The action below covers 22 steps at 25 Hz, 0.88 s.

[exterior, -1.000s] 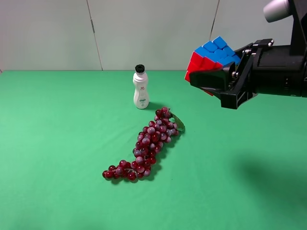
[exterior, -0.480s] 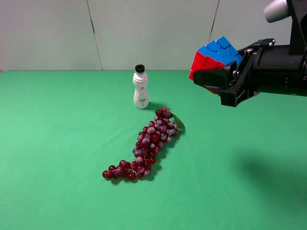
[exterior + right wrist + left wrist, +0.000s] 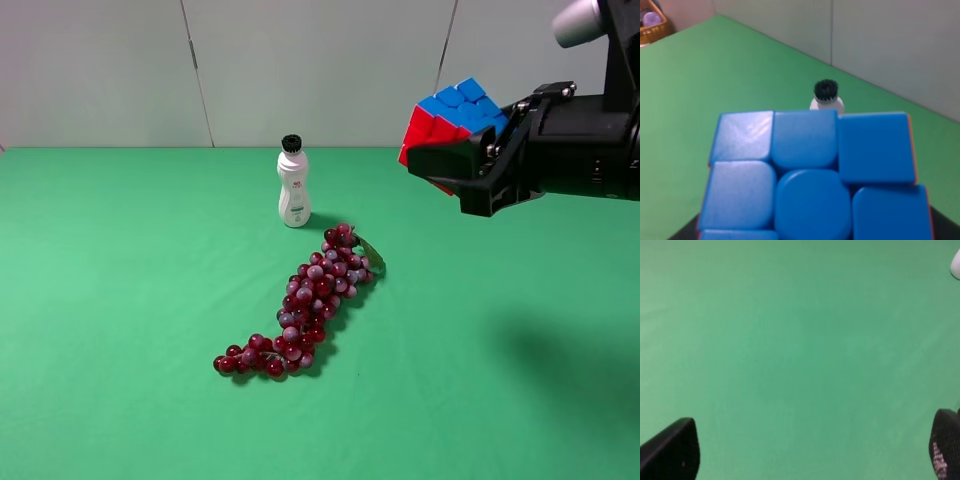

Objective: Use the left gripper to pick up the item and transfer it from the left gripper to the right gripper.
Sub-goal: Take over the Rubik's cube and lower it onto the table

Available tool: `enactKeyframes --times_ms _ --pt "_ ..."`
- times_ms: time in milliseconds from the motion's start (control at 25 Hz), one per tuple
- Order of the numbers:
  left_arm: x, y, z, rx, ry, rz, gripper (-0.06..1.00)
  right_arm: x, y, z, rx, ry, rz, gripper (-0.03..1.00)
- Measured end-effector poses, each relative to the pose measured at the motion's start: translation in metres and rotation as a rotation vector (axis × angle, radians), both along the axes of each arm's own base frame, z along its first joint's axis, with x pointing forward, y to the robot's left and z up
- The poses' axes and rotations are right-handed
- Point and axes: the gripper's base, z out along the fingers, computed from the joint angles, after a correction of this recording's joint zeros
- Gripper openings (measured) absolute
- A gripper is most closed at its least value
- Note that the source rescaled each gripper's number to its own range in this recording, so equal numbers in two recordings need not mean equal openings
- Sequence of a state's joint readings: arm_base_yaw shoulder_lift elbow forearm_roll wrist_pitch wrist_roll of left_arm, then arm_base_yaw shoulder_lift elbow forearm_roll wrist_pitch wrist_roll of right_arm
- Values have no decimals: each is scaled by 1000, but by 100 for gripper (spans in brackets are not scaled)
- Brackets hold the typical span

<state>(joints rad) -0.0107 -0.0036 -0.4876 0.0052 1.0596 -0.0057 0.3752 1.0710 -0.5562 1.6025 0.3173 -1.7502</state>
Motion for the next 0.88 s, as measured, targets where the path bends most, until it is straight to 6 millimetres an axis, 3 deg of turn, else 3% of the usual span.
enactKeyframes --times_ms 440,880 --pt "0 0 0 1 0 1 79 6 -11 -29 -12 192 -195 0" --pt "0 0 0 2 0 1 79 27 -8 -87 -116 450 -280 0"
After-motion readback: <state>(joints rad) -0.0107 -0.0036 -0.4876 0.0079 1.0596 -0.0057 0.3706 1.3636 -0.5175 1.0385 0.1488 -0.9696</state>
